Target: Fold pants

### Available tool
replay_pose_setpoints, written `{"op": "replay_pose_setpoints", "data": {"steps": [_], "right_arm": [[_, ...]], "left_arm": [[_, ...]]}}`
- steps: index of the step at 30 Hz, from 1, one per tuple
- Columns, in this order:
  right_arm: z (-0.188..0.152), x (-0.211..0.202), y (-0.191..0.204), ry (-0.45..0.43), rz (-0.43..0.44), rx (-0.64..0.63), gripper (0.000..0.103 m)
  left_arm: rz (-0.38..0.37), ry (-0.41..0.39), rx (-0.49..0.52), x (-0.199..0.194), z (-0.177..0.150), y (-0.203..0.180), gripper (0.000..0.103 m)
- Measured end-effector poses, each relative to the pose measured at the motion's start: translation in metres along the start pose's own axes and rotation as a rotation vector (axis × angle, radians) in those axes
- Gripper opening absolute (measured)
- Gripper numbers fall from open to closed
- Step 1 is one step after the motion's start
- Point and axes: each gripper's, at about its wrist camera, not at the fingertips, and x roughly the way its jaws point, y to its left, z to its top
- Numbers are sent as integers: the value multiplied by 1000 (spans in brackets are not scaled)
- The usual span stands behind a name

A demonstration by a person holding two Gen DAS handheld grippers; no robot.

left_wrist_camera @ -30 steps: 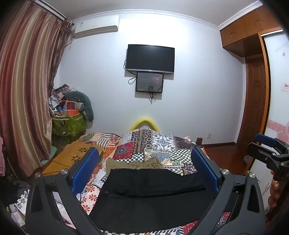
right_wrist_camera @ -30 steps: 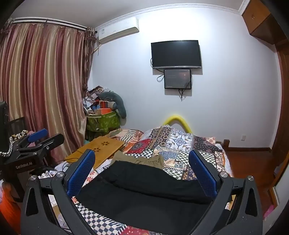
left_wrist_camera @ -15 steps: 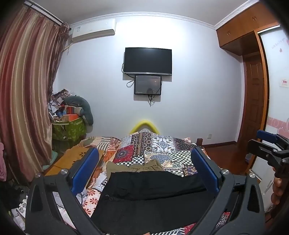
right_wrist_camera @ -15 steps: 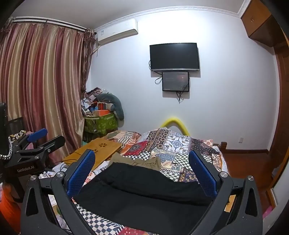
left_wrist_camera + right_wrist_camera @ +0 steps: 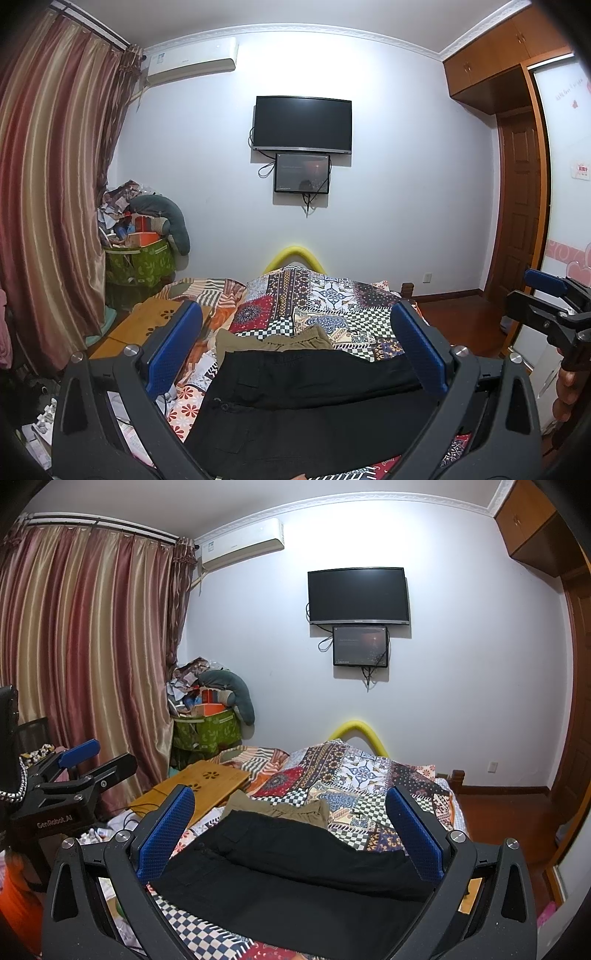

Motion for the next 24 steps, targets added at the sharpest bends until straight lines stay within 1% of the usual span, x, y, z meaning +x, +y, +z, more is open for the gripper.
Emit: {"op": "replay_pose_setpoints", "data": {"steps": [24], "right_arm": [[3, 0, -4, 3, -4, 2, 103]], "left_arm": [[3, 2, -9, 5, 1, -1, 103]]}}
